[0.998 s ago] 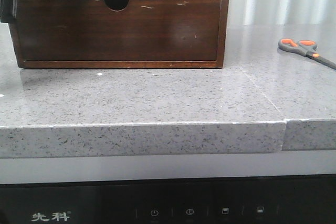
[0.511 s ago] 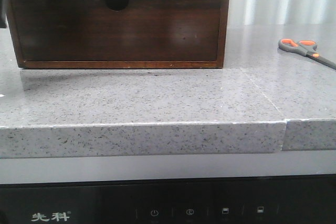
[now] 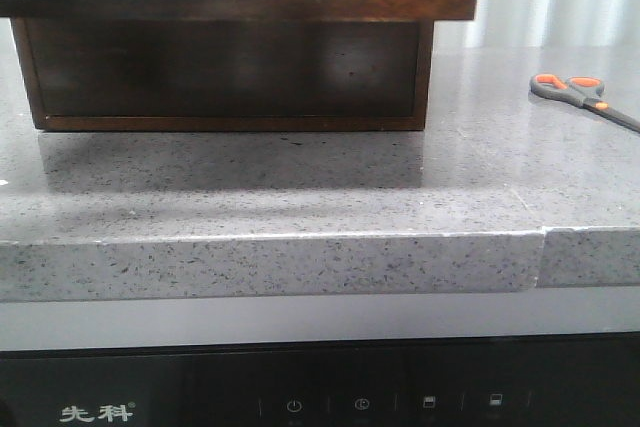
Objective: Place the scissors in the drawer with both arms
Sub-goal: 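Pull the upper drawer open toward the robot with the left gripper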
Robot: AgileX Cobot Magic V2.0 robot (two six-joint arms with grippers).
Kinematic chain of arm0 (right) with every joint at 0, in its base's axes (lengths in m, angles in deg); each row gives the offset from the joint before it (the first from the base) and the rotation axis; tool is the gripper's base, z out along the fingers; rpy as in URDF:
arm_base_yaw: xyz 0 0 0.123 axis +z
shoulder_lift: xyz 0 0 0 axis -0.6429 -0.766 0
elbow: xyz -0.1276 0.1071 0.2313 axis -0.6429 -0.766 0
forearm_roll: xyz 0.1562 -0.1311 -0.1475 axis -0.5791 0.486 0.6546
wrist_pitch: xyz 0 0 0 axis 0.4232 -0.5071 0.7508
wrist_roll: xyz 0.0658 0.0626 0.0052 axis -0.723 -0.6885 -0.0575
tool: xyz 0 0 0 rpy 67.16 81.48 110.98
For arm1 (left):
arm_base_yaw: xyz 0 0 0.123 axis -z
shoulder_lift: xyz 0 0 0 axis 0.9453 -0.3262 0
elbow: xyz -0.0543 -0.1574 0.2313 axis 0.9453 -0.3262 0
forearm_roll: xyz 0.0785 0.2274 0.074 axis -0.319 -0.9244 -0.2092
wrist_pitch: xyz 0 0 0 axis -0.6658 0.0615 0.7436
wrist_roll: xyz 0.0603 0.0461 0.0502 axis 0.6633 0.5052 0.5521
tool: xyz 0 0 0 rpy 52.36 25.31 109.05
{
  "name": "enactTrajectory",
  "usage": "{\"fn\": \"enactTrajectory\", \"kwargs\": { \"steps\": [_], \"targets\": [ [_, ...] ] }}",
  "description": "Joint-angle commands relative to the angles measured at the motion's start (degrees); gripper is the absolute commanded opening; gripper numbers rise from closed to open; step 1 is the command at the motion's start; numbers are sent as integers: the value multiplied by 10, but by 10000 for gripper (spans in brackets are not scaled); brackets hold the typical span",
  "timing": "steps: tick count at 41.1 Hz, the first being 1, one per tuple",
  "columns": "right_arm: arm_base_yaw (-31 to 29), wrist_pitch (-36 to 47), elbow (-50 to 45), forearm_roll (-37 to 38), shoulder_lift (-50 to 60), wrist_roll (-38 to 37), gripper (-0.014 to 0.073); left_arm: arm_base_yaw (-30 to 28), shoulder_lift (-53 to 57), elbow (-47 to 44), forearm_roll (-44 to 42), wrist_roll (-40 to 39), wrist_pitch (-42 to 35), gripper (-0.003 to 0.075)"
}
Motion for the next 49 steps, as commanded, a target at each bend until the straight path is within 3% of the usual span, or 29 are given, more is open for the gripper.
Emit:
{"fn": "enactTrajectory", "kwargs": {
  "steps": [1,7,13,17,28,38,45,49],
  "targets": [
    [-3,34,17,3,-2,5,603,3,27,7,12,45,54,102],
    [-3,34,17,3,-2,5,603,3,29,6,12,45,52,186],
    [-3,34,17,3,-2,5,603,3,29,6,12,45,51,407],
    [-3,34,17,3,-2,5,603,3,29,6,12,45,51,484],
    [-3,34,17,3,-2,5,603,3,42,-4,-4,45,57,490],
    [-3,34,17,3,-2,5,603,3,132,-45,-8,23,57,490],
    [-3,34,17,3,-2,5,603,3,204,-26,-64,-20,37,487],
    [-3,34,17,3,-2,5,603,3,231,14,-154,-53,-10,445]
  ]
}}
